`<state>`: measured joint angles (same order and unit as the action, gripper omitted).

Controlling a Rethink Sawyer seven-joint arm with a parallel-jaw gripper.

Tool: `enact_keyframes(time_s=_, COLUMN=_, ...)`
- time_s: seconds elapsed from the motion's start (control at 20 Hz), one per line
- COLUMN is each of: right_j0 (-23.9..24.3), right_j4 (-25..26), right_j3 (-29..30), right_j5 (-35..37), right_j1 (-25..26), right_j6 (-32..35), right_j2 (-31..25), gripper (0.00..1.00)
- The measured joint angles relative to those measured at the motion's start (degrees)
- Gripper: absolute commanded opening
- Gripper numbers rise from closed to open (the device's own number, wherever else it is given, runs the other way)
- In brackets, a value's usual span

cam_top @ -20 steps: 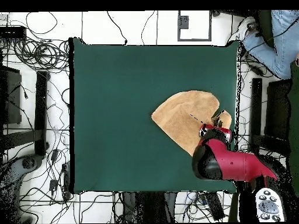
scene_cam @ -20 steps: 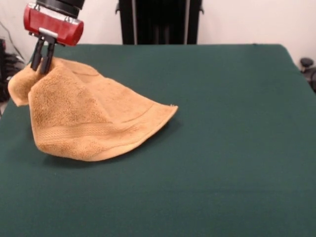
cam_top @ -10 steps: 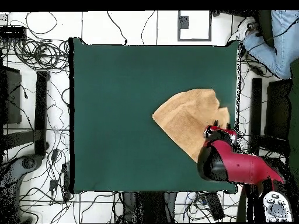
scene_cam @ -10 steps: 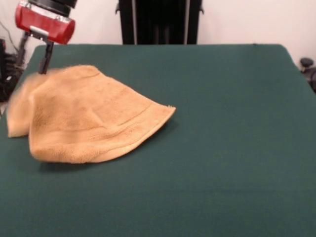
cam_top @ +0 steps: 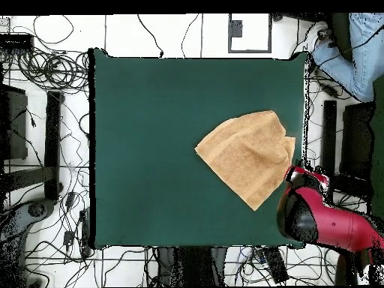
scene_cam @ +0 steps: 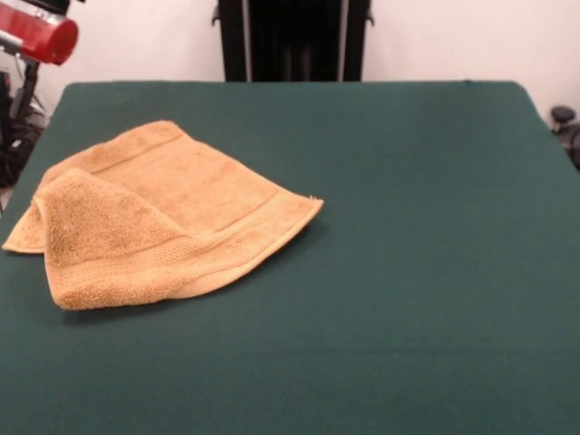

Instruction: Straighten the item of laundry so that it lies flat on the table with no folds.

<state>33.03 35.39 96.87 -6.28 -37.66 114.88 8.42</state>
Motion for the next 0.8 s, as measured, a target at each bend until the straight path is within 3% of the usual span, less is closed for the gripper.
enact_keyframes(time_s=0.25, right_j0=5.0, right_j4=0.0, right_j3=0.1, right_j5=-0.4, right_j1=-0.5, right_j6=0.0, right_j2=-5.1, gripper=1.0)
enact_keyframes(time_s=0.5, right_j0=12.2, right_j4=0.0, right_j3=0.3, right_j5=-2.2, right_j1=-0.1, right_j6=0.0, right_j2=-13.6, gripper=1.0)
enact_keyframes(time_s=0.8, right_j0=16.1, right_j4=0.1, right_j3=1.3, right_j5=-3.0, right_j1=-0.1, right_j6=0.0, right_j2=-19.7, gripper=1.0)
